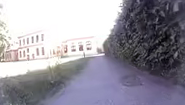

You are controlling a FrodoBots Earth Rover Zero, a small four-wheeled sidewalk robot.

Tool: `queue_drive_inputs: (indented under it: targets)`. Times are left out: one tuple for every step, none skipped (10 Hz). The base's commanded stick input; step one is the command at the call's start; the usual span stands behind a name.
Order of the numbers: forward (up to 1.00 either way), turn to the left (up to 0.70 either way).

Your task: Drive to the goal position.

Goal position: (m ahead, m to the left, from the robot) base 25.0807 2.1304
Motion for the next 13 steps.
queue_drive_inputs:
  targets:
    - [0.6, -0.15]
    - [0.6, -0.15]
    - [0.6, -0.15]
    - [0.6, -0.15]
    - [0.6, -0.12]
    - [0.6, -0.03]
    - [0.6, 0.0]
    - [0.6, 0.0]
    - [0.6, 0.0]
    - [0.6, 0.0]
    - [0.6, 0.0]
    - [0.6, 0.0]
    - [0.6, 0.0]
